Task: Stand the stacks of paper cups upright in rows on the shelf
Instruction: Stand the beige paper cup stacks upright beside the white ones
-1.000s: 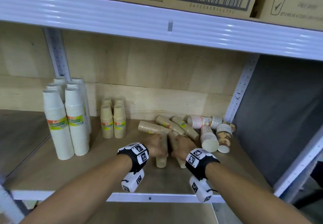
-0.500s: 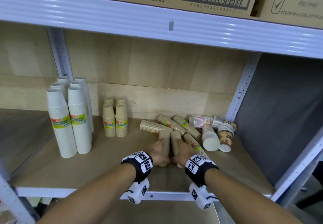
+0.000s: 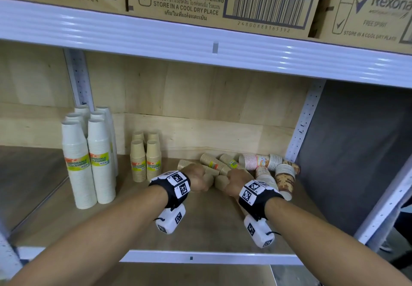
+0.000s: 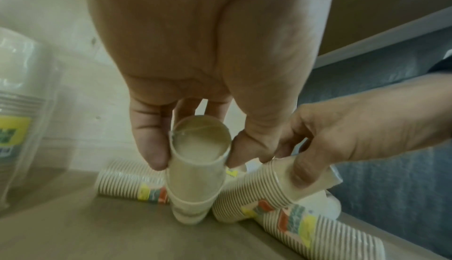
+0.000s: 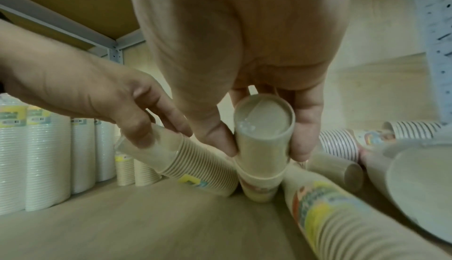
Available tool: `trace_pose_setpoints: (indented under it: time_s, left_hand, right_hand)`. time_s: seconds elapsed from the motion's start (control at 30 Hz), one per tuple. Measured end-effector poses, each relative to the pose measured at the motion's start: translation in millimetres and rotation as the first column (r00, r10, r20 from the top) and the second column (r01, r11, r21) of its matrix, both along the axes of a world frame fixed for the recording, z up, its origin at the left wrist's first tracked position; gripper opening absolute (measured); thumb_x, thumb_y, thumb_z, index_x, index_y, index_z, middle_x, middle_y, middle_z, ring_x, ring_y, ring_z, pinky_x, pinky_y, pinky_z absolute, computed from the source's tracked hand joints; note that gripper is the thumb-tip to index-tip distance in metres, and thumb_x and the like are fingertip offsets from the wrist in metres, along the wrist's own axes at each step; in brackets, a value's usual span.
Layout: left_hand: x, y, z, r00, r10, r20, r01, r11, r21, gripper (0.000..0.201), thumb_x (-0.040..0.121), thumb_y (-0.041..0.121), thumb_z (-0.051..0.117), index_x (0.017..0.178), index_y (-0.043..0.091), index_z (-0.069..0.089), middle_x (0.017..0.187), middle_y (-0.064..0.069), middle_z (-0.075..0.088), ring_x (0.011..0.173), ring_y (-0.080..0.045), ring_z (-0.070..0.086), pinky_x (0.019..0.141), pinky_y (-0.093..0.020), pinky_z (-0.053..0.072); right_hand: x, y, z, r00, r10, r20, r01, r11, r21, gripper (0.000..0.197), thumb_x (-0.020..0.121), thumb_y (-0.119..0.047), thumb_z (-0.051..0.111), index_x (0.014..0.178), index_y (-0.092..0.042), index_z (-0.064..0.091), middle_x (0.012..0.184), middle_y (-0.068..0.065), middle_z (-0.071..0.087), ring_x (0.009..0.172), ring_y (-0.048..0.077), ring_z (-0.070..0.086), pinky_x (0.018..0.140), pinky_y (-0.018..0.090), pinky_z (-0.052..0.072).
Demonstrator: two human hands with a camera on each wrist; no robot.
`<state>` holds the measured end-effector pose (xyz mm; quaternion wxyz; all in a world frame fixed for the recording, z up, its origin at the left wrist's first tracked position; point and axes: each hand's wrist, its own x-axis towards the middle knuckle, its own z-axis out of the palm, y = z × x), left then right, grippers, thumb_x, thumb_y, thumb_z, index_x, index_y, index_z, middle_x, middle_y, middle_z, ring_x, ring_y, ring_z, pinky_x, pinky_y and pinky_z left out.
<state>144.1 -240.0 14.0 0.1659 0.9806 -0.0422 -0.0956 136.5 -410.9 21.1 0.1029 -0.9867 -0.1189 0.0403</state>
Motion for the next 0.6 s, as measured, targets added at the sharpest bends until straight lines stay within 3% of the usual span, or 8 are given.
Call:
trace_pose_setpoints:
  time_s: [0.03,0.1,0.23,0.3,0.33,0.4,0.5,0.6]
  left_hand:
    - [1,0,7,1.000,-0.004,0.018,0.004,1.000,0.008,0.029,0.085,0.024,0.064,0.108,0.005,0.066,0.098,-0.006,0.062,0.090,-0.023,0.063,0.067,-0.027,0.045]
    - [5,2,18,0.999,-0.002,0.050,0.001,1.000,0.030,0.025,0.085,0.022,0.065,0.104,0.006,0.066,0.099,-0.008,0.064,0.089,-0.023,0.064,0.068,-0.031,0.051]
    - [14,4,33,0.994,0.012,0.111,-0.011,1.000,-0.009,0.016,0.084,0.016,0.070,0.098,0.012,0.064,0.098,-0.007,0.060,0.091,-0.025,0.064,0.082,-0.036,0.056]
    - [20,4,37,0.989,0.011,0.146,-0.007,0.999,-0.032,0.014,0.082,0.013,0.070,0.091,0.016,0.060,0.094,-0.007,0.055,0.084,-0.023,0.060,0.074,-0.032,0.052]
    - [22,4,38,0.988,0.014,0.153,-0.007,0.999,-0.045,0.015,0.082,0.012,0.070,0.091,0.017,0.060,0.095,-0.007,0.055,0.083,-0.023,0.057,0.073,-0.031,0.050]
    - [27,4,37,0.986,0.003,0.169,0.010,0.997,-0.074,0.024,0.083,0.014,0.070,0.107,0.014,0.066,0.109,-0.008,0.059,0.097,-0.024,0.060,0.082,-0.029,0.051]
    - [32,1,36,0.974,-0.033,0.222,0.057,0.993,-0.103,0.039,0.086,0.016,0.069,0.124,0.013,0.063,0.126,-0.005,0.058,0.113,-0.022,0.057,0.092,-0.030,0.051]
    - [37,0,35,0.970,-0.045,0.238,0.079,0.988,-0.136,0.037,0.089,0.014,0.065,0.125,0.014,0.061,0.129,-0.006,0.059,0.115,-0.022,0.058,0.094,-0.032,0.050]
  right_hand:
    - [2,1,5,1.000,-0.009,-0.012,0.009,1.000,0.011,0.016,0.089,-0.027,0.059,0.075,-0.028,0.051,0.084,-0.010,0.048,0.089,0.019,0.050,0.082,0.036,0.045]
    - [12,3,12,0.996,-0.063,-0.063,0.065,0.997,0.037,0.036,0.073,-0.022,0.065,0.062,-0.025,0.030,0.072,-0.008,0.035,0.068,0.014,0.044,0.057,0.024,0.038]
    - [33,8,18,0.997,-0.050,-0.050,0.052,0.998,0.034,0.033,0.061,-0.019,0.066,0.062,-0.025,0.034,0.089,0.003,0.050,0.076,0.019,0.052,0.046,0.021,0.034]
    - [38,11,22,0.999,-0.047,0.006,0.047,0.999,0.023,0.018,0.071,-0.016,0.067,0.073,-0.026,0.052,0.091,0.001,0.055,0.085,0.022,0.056,0.053,0.024,0.042]
    - [39,13,23,0.999,-0.049,0.017,0.049,0.999,0.012,0.016,0.077,-0.016,0.066,0.092,-0.021,0.062,0.101,0.003,0.059,0.095,0.023,0.059,0.064,0.026,0.049]
    - [45,16,21,0.997,-0.067,0.029,0.067,0.998,0.018,0.037,0.082,-0.016,0.065,0.118,-0.013,0.061,0.118,0.005,0.060,0.109,0.025,0.059,0.086,0.032,0.052]
    - [52,19,19,0.997,-0.056,0.053,0.054,0.998,0.027,0.036,0.078,-0.018,0.065,0.114,-0.016,0.062,0.118,0.004,0.062,0.110,0.025,0.058,0.101,0.045,0.044]
    - [58,21,22,0.997,-0.031,0.072,0.028,0.999,0.038,0.034,0.077,-0.019,0.063,0.111,-0.018,0.061,0.113,0.004,0.063,0.105,0.025,0.059,0.094,0.044,0.049]
